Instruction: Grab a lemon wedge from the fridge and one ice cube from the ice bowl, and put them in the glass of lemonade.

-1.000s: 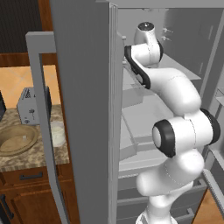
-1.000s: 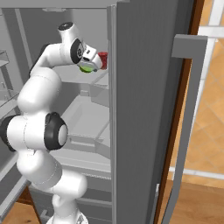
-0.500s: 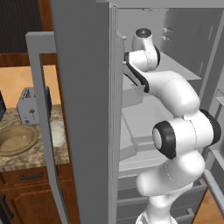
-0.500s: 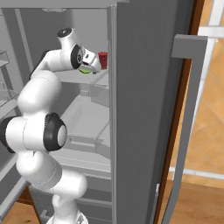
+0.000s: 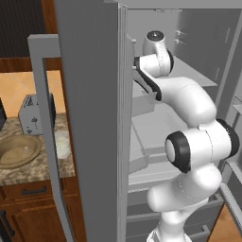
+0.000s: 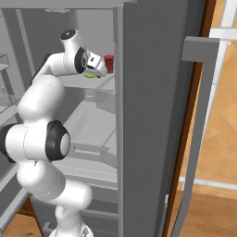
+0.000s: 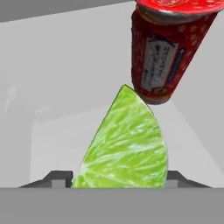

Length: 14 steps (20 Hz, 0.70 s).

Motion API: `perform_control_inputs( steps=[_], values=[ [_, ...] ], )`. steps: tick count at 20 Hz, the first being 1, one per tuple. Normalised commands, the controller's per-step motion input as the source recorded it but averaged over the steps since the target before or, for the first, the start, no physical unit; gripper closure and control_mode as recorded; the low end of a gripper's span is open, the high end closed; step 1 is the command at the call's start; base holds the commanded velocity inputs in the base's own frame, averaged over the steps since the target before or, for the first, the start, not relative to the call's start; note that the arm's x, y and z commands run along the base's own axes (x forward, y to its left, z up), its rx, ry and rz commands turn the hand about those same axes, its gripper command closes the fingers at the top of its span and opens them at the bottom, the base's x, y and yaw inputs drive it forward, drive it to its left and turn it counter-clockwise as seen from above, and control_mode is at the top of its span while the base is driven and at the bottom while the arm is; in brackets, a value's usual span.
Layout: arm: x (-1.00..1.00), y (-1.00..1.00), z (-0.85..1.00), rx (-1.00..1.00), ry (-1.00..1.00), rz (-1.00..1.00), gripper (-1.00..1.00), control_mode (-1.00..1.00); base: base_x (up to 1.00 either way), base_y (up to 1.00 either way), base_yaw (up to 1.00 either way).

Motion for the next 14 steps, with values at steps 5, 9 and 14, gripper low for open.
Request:
perform_control_inputs(
  steps=[5,9,14],
  values=[
    [-0.58,-0.01,0.00,0.00,-0.03,0.00,1.00,-1.00,0.00,0.00,0.00],
    [-1.00,-0.27,0.00,0.06,-0.20,0.00,1.00,-1.00,0.00,0.00,0.00],
    [-1.00,-0.17,0.00,0.04,-0.06,0.00,1.00,-1.00,0.00,0.00,0.00]
  ],
)
